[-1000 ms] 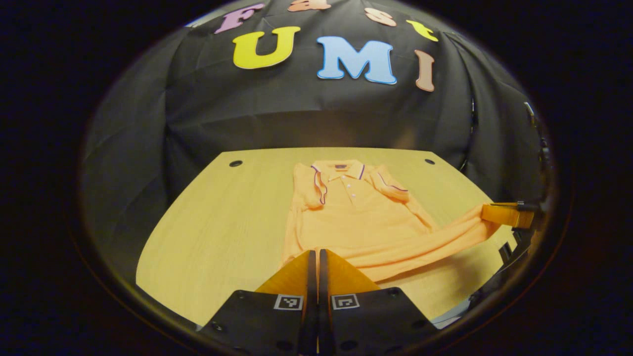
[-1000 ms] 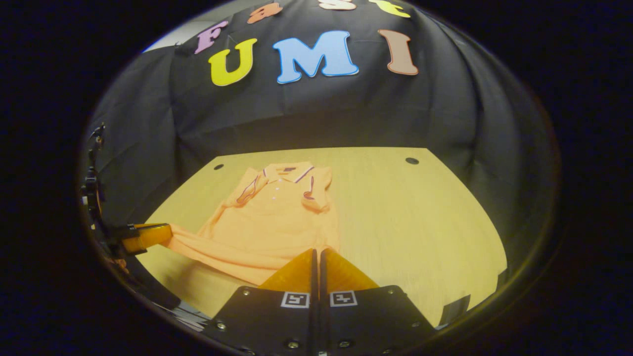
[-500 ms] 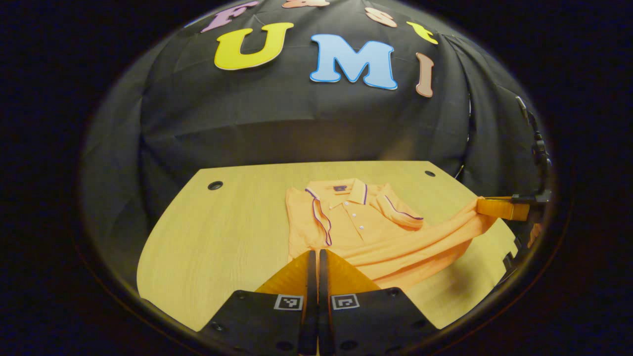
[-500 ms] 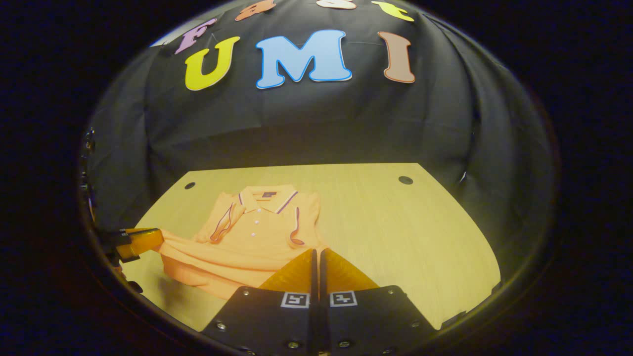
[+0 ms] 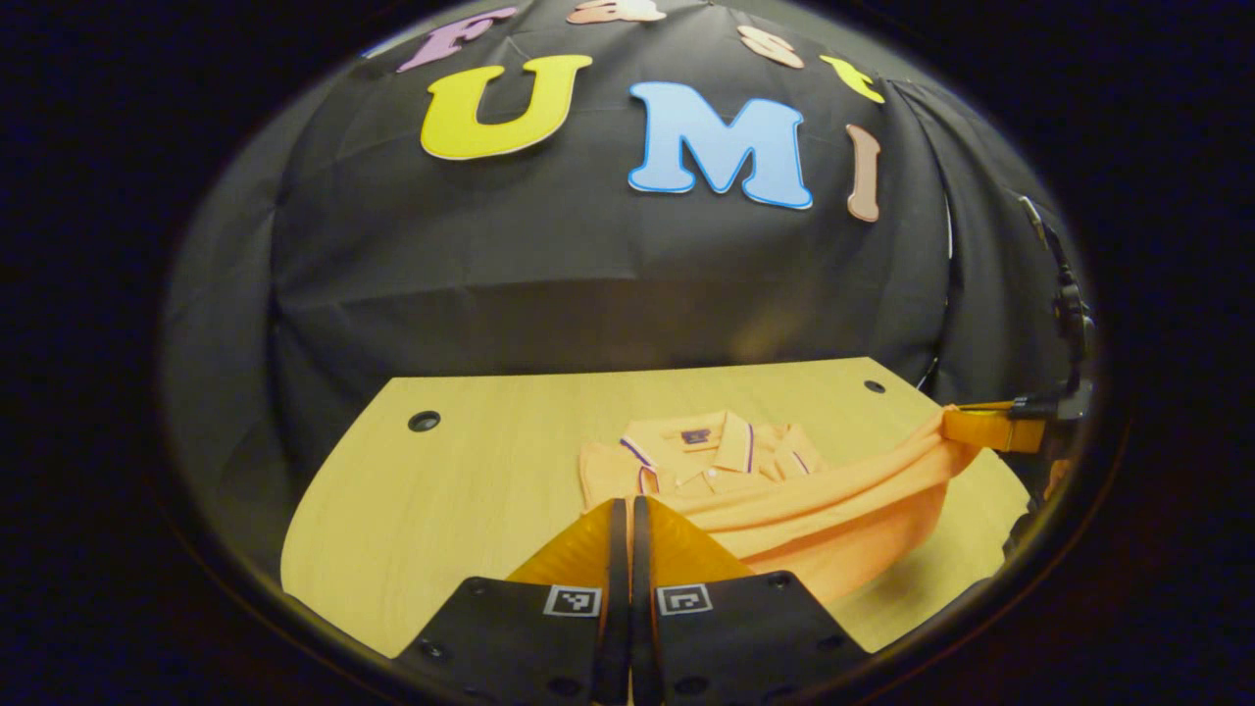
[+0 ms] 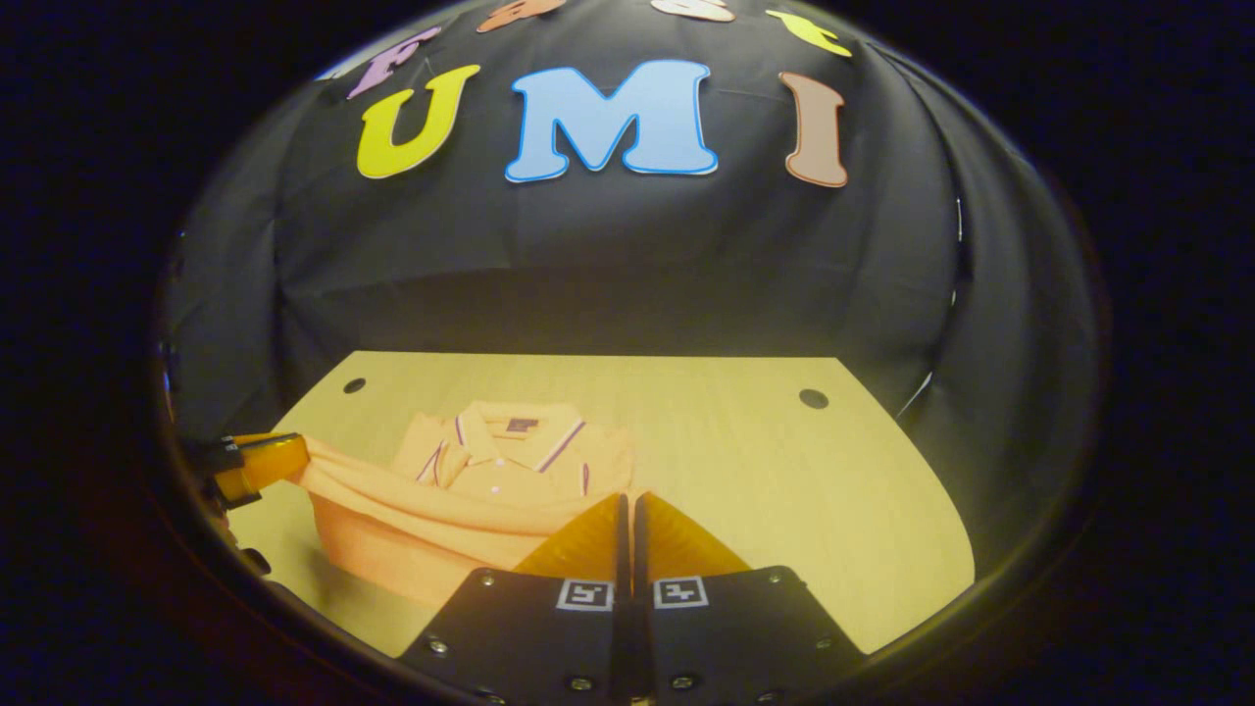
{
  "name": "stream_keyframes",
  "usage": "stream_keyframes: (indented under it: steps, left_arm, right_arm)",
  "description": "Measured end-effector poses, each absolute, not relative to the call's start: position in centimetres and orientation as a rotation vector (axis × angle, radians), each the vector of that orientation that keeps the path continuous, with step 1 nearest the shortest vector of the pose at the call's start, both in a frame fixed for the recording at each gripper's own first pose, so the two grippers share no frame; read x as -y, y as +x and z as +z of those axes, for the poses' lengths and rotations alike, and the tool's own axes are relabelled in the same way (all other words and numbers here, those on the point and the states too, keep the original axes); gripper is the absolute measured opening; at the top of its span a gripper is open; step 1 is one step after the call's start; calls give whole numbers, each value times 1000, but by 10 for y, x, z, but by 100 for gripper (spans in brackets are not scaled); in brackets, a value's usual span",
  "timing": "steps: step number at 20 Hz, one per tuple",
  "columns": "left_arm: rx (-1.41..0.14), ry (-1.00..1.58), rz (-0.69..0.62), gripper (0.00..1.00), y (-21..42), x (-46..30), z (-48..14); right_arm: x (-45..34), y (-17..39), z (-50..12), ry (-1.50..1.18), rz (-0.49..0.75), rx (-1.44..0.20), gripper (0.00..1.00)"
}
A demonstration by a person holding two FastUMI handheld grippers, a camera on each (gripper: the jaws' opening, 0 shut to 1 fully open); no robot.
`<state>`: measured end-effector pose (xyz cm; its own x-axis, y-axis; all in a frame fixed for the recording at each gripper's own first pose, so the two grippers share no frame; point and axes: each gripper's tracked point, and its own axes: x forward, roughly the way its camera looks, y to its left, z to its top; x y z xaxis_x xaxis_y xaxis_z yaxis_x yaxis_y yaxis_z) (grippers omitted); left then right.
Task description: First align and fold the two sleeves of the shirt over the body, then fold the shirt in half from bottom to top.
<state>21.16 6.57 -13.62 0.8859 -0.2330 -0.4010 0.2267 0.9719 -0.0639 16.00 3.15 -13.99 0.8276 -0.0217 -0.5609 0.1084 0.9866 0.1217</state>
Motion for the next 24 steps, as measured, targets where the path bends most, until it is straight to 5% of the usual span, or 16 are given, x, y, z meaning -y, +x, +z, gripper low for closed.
stream_keyframes:
  steps: [24]
  left_arm:
    - [-457, 15, -101, 6, 337, -57, -197]
  right_arm:
    - [-27, 299, -218, 160, -33, -628, 1]
